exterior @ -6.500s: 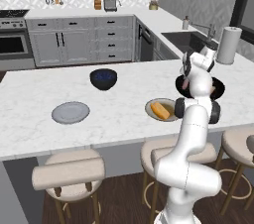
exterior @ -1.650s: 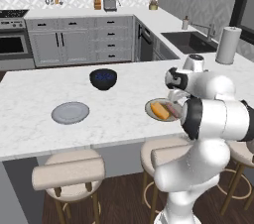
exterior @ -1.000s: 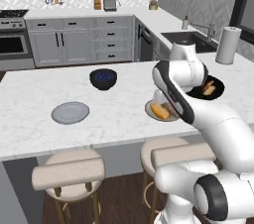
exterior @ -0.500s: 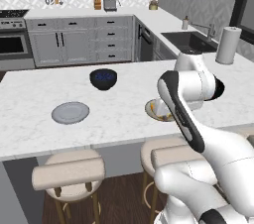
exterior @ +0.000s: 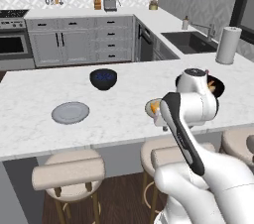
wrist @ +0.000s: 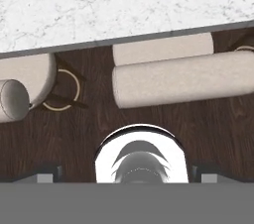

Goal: Place one bun and one sausage from the bowl on each plate.

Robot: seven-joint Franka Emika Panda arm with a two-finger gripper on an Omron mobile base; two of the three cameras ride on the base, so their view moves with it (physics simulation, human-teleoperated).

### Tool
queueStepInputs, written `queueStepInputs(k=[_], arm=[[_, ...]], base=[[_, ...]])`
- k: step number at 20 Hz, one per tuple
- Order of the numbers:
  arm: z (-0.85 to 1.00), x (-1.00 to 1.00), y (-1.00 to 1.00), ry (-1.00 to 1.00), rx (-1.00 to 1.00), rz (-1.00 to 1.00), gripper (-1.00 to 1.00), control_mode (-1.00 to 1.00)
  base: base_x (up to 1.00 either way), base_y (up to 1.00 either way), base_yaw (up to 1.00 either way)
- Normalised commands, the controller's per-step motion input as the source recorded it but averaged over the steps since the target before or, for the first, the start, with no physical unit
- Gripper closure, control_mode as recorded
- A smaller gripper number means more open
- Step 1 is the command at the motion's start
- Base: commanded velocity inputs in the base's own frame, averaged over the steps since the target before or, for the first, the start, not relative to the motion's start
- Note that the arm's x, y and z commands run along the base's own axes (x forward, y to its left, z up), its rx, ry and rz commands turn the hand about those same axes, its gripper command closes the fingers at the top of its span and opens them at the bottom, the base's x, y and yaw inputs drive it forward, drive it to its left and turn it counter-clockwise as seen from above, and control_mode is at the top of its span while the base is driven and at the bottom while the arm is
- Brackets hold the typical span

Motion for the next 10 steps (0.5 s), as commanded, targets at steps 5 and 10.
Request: queueStepInputs(k=[5, 10], arm=[[0.0, 0.0, 0.0, 0.0, 0.0, 0.0, -1.0, -1.0], [0.0, 0.0, 0.0, 0.0, 0.0, 0.0, -1.0, -1.0]], base=[[0.0, 0.0, 0.0], [0.0, 0.0, 0.0]])
